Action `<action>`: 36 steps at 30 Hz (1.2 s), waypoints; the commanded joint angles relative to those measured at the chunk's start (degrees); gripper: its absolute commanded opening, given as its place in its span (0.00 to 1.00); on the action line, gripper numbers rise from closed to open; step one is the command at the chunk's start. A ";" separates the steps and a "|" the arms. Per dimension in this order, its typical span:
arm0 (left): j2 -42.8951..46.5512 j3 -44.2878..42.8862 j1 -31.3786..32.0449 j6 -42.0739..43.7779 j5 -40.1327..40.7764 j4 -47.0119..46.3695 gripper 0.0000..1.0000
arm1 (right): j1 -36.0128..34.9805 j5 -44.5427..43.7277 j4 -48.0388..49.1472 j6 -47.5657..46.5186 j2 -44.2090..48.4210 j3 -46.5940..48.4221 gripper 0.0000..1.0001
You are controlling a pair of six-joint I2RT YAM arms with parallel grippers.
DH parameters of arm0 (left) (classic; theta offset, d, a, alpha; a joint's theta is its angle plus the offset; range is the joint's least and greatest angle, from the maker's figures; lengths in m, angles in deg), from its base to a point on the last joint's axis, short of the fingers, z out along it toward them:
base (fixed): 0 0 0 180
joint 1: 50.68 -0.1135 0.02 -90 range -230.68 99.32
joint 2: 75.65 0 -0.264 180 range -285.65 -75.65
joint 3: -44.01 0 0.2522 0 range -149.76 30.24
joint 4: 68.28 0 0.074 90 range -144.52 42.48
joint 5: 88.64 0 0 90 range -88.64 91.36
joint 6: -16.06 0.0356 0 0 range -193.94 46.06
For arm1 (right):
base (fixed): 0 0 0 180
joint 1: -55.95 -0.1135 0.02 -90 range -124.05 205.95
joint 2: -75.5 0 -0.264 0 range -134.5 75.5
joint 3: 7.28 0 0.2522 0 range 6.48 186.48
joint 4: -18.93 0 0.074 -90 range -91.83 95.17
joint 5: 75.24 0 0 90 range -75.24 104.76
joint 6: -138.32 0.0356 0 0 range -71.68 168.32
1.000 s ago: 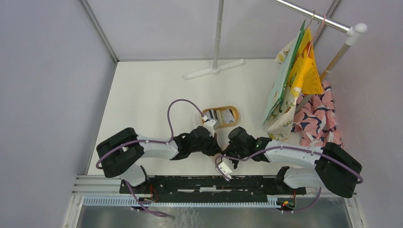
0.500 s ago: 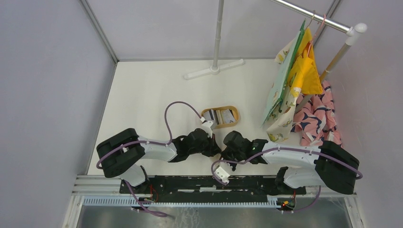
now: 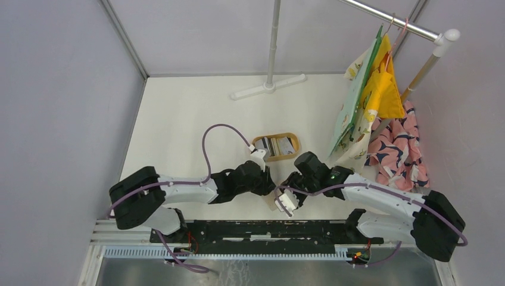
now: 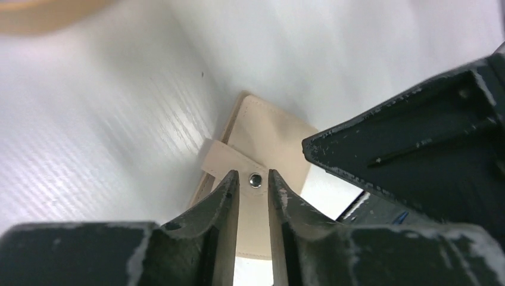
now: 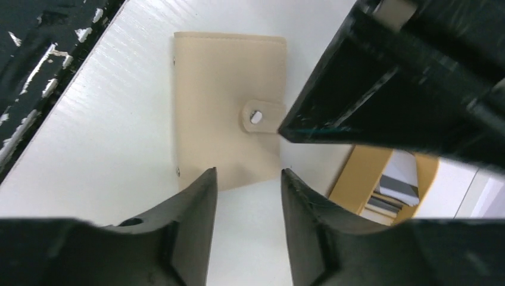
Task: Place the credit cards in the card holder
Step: Close the card holder at the center of the board, then reset both arms
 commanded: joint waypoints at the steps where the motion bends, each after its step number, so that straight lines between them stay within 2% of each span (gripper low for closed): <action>1: 10.02 -0.70 0.14 4.12 6.53 1.31 0.33 | 4.77 10.78 -6.22 -0.69 5.55 2.53 0.53; 5: 19.07 3.33 0.21 7.04 7.19 -1.42 0.38 | 9.58 13.99 -8.29 2.31 7.84 4.44 0.63; 6: 21.44 4.49 0.24 7.46 7.63 -1.80 0.40 | 10.81 15.03 -8.68 3.26 8.60 4.99 0.72; 9: 28.72 6.95 0.13 9.20 9.38 -1.13 0.51 | 15.24 18.59 -8.29 7.58 11.02 6.38 0.87; 10: 30.67 7.05 0.11 9.91 10.23 0.07 0.56 | 16.72 19.41 -7.80 9.61 12.04 6.90 0.95; 13: 34.78 5.33 0.15 11.96 14.45 5.62 0.73 | 20.88 20.38 -5.92 18.17 14.88 9.70 0.98; 16: 37.23 1.41 0.09 13.21 18.48 12.23 0.92 | 22.10 15.16 -1.82 29.94 17.59 13.24 0.98; 18: 38.46 -1.80 0.09 14.12 20.19 16.69 0.99 | 22.18 10.67 -0.31 35.94 19.44 15.33 0.98; 23: 40.18 -8.45 0.15 15.78 20.39 22.55 1.00 | 22.18 5.98 -3.78 45.41 19.76 24.70 0.98; 27: 40.23 -12.51 0.16 14.91 18.80 25.46 1.00 | 23.07 -0.13 0.87 57.17 22.11 25.94 0.98; 30: 40.82 -14.38 0.15 14.50 17.83 27.34 1.00 | 23.23 -4.72 1.07 59.39 22.42 27.64 0.98; 36: 43.13 -15.57 0.10 13.90 19.48 29.74 1.00 | 23.24 -4.20 0.17 58.81 22.05 28.75 0.98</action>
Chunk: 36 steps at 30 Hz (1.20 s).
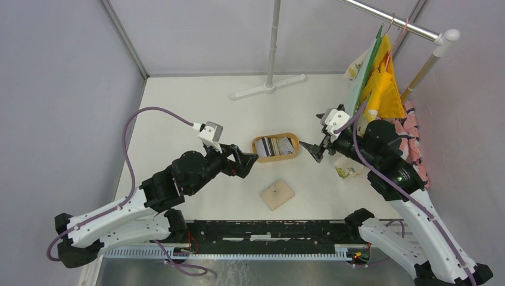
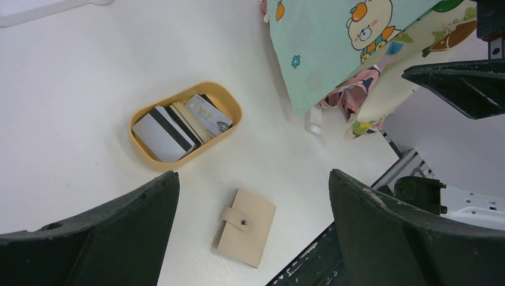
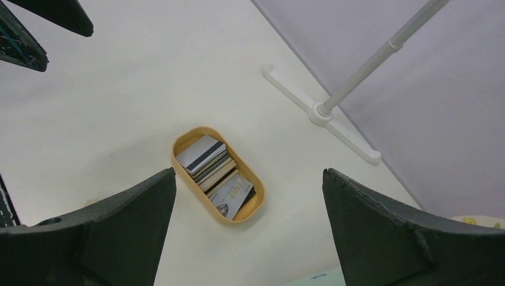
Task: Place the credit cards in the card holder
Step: Reset both arms
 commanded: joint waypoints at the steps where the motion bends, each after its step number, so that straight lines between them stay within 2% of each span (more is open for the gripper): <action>1: 2.08 -2.73 0.18 1.63 2.21 2.48 1.00 | 0.17 -2.73 0.98 3.46 -0.48 2.77 0.98; 12: 4.38 -4.19 0.11 0.23 4.03 7.75 1.00 | 4.33 3.48 0.21 3.61 -0.81 2.85 0.98; 25: 8.78 -2.61 0.14 -0.32 5.41 8.68 1.00 | 9.43 7.85 1.43 5.36 -0.46 1.34 0.98; 36: 8.53 -2.52 0.10 0.91 6.37 8.77 1.00 | 12.52 10.45 2.58 6.65 -0.56 0.10 0.98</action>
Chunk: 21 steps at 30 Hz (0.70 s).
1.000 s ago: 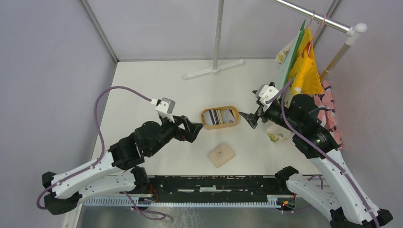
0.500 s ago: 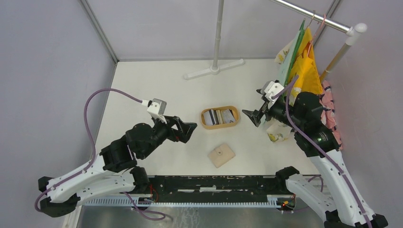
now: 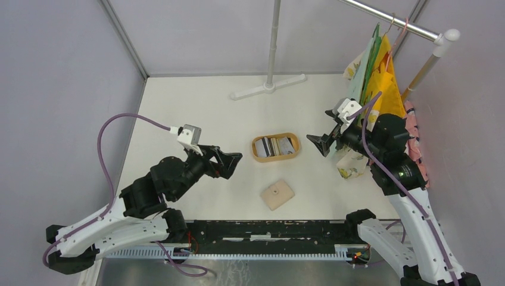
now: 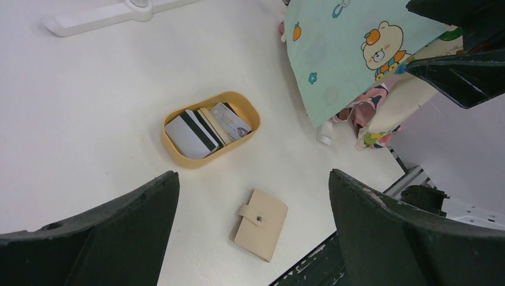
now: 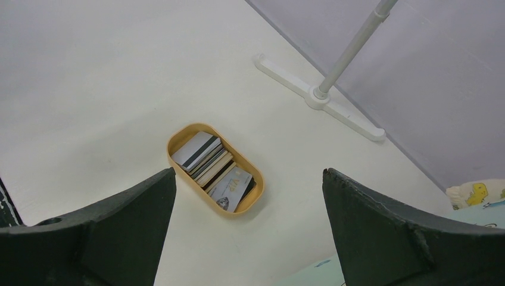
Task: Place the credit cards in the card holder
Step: Reset both arms
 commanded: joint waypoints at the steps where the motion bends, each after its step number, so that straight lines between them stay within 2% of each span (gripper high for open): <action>1: -0.21 -0.88 0.15 1.06 1.76 -0.40 1.00 | 0.88 1.88 2.78 1.86 0.44 -0.36 0.98; 21: -0.06 -0.37 0.09 0.63 0.01 -0.37 1.00 | 2.46 3.53 3.84 2.92 0.03 -0.96 0.98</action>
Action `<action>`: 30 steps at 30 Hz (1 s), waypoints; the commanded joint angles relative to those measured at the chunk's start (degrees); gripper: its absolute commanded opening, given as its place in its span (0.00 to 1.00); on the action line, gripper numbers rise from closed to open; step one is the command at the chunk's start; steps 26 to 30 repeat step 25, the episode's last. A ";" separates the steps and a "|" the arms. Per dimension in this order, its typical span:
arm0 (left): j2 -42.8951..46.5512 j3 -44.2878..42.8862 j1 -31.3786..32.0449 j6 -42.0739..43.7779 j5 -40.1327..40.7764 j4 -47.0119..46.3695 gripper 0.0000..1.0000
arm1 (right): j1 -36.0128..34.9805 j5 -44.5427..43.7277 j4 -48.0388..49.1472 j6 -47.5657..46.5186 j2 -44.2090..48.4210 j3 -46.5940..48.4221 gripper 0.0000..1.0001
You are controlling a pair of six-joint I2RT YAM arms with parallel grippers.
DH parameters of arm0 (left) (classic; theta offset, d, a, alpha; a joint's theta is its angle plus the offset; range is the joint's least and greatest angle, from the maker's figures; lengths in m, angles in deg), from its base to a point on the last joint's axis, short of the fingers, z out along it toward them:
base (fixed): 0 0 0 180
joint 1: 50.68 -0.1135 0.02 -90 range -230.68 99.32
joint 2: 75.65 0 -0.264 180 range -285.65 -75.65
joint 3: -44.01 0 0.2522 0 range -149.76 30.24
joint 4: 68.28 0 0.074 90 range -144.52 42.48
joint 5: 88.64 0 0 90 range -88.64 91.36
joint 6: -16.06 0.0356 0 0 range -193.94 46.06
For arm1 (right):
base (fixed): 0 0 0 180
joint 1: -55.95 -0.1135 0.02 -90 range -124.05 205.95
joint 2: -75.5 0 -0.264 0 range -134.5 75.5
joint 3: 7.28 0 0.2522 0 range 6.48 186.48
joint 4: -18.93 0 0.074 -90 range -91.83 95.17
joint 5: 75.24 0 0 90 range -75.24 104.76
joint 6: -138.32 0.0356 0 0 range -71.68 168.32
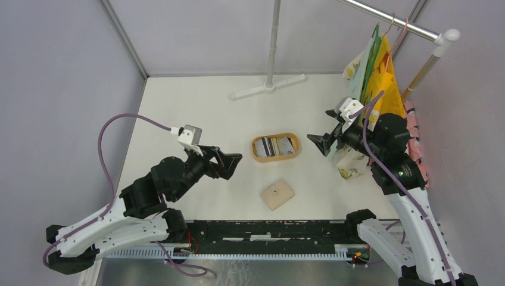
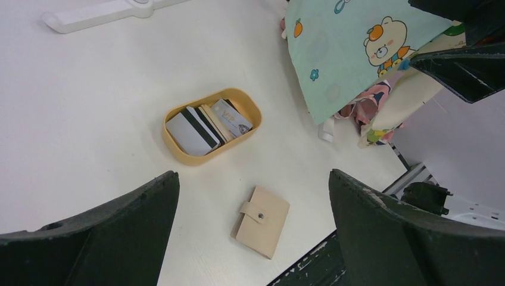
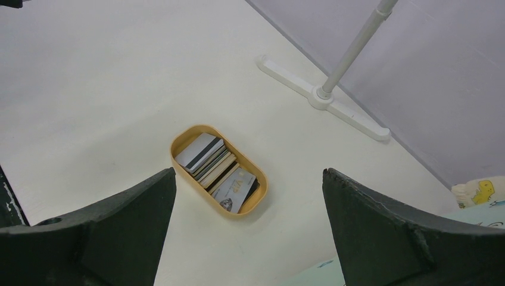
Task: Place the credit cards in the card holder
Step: Reset both arms
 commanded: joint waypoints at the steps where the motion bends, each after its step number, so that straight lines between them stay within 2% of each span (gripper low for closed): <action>1: 0.10 -0.44 0.08 0.55 -0.08 -1.22 1.00 | 0.28 1.13 2.65 1.52 -0.05 -0.23 0.98; 30: 0.55 -0.39 0.14 0.63 -0.72 -1.41 1.00 | 1.63 1.53 2.61 1.45 0.81 -0.21 0.98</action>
